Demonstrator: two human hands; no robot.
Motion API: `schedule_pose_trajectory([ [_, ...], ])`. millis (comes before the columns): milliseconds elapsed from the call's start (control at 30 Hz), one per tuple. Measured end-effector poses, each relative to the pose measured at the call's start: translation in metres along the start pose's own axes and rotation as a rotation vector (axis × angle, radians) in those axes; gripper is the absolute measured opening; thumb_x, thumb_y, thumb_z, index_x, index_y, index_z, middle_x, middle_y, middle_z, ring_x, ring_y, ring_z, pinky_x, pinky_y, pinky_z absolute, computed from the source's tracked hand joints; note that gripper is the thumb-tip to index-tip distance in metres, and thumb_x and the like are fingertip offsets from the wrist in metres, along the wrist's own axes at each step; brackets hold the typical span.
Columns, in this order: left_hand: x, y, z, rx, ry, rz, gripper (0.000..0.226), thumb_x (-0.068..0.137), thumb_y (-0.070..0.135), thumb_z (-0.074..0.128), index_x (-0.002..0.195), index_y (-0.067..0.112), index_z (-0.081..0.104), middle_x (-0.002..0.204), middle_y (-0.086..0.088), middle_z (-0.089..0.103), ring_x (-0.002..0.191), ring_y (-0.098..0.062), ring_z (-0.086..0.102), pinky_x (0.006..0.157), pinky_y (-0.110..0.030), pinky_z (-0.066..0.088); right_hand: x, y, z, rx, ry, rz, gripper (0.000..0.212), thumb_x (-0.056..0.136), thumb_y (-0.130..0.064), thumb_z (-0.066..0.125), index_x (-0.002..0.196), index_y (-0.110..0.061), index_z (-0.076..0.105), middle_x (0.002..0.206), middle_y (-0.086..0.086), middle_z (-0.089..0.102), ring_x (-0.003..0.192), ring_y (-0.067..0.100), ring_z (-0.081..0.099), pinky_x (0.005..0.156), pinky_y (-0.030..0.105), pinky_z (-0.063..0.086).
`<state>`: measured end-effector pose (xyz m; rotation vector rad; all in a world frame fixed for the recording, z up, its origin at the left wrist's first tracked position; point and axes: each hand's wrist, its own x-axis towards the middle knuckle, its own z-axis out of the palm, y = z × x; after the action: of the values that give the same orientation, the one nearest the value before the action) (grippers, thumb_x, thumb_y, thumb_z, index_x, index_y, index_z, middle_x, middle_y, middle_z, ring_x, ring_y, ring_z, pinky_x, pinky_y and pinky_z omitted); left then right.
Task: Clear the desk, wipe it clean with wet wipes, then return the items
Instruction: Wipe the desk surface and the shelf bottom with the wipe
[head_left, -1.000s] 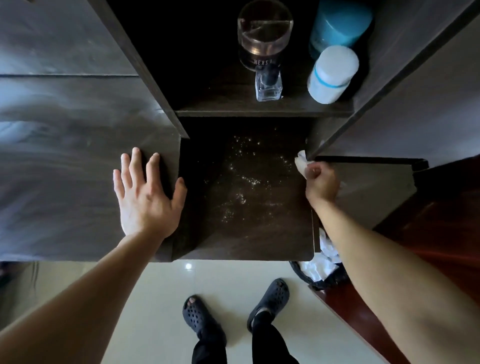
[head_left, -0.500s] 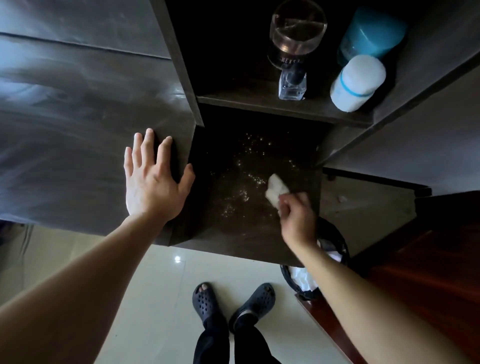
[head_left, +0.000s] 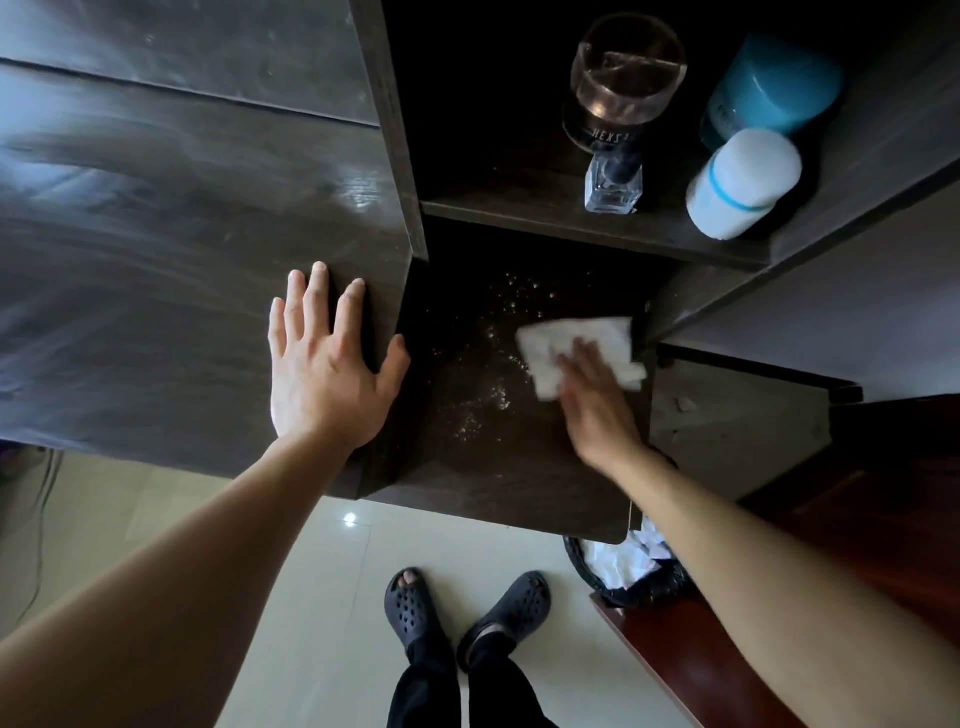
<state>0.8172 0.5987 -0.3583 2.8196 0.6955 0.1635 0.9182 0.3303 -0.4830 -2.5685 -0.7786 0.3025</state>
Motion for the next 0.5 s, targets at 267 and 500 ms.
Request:
schedule_pose_trajectory([
  [267,0.000,0.000,-0.001,-0.006,-0.003,0.001,0.067,0.087,0.052,0.041,0.139,0.012,0.036,0.153,-0.019,0.021,0.144,-0.035,0.009,0.118,-0.047,0.009,0.020,0.018,-0.013,-0.025,-0.032,-0.087,0.041,0.099,-0.011,0.034,0.137,0.003,0.041,0.150,0.022,0.029,0.141,0.036,0.022,0.115,0.048,0.022],
  [500,0.001,0.000,-0.001,-0.008,-0.001,0.002,0.067,0.087,0.052,0.041,0.140,0.012,0.036,0.153,-0.019,0.021,0.144,-0.035,0.009,0.118,-0.047,0.009,-0.002,-0.016,0.009,0.009,0.086,0.037,0.034,0.087,0.009,0.055,0.119,0.003,0.061,0.134,0.020,0.053,0.128,0.035,0.046,0.111,0.038,0.032],
])
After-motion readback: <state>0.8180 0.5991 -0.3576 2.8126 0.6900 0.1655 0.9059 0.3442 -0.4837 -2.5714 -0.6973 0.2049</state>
